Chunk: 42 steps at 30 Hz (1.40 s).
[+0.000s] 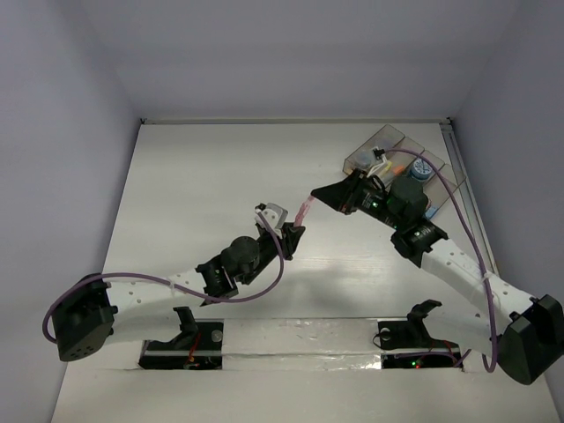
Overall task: Sort the stationery into containers
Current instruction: Close the pen cap on the pen.
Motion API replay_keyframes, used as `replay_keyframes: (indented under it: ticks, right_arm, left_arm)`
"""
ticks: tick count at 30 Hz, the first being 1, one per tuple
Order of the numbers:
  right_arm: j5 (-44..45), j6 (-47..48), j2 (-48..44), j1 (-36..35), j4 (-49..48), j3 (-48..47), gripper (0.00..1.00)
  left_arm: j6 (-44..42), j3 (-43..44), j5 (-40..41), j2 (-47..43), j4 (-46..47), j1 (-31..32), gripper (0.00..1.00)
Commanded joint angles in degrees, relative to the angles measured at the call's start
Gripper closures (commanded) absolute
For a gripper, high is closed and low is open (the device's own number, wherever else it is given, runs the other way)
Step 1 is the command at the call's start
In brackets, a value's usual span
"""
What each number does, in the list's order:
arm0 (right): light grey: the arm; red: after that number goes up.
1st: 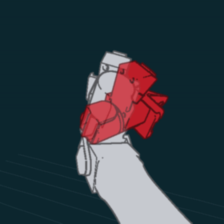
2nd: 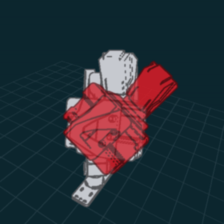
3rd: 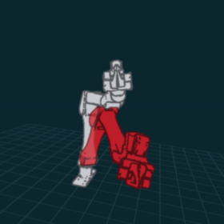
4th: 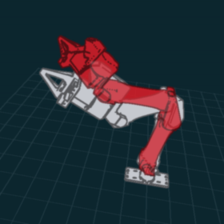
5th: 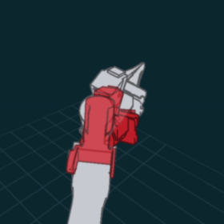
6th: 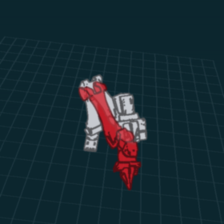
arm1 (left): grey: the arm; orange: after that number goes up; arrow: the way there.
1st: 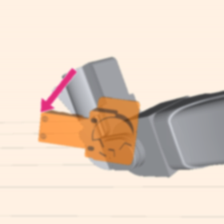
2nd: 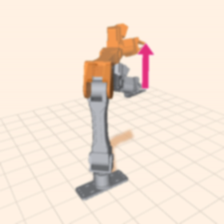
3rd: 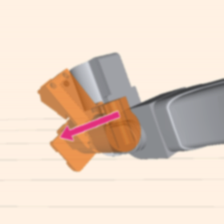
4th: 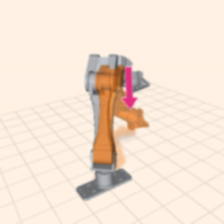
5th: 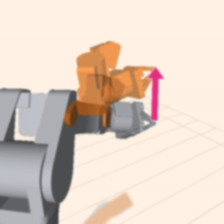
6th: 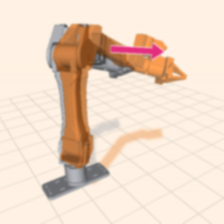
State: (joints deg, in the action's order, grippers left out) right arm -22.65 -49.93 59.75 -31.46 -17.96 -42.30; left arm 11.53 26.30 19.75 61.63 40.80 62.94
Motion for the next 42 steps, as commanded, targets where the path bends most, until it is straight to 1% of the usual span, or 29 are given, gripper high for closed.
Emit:
replay_keyframes:
  ticks: [1,5,12,19,26,31,37,42]
  right_arm:
    - [-0.2,4.49,2.13,-2.72,4.75,-4.27,1.0]
    - [0.42,6.95,3.44,-3.78,8.11,-6.12,1.0]
    - [1.73,8.8,5.29,-5.71,11.8,-8.5,1.0]
    - [4.54,9.24,4.59,-7.47,11.54,-7.18,1.0]
    - [9.2,9.94,5.64,-13.26,10.14,-5.25,1.0]
    - [12.63,10.38,6.08,-15.65,9.61,-3.58,1.0]
    - [13.34,9.77,7.31,-17.93,8.64,-1.47,1.0]
    - [13.95,9.24,7.49,-18.46,8.38,0.29,1.0]
  left_arm:
    - [-0.72,3.75,-1.46,-0.19,3.15,0.43,1.0]
    - [-2.03,4.1,-2.87,-0.1,2.1,0.43,1.0]
    - [-2.3,4.98,-0.77,-0.98,0.61,0.43,1.0]
    - [-1.86,5.69,1.25,-2.3,-0.72,0.43,1.0]
    - [-1.95,7.09,1.7,-3.7,-1.33,0.43,1.0]
    - [-3.27,8.67,2.57,-5.55,-2.47,0.43,1.0]
    - [-4.23,10.69,3.02,-7.92,-2.56,0.43,1.0]
    - [-5.81,12.28,3.98,-9.59,-2.48,0.43,1.0]
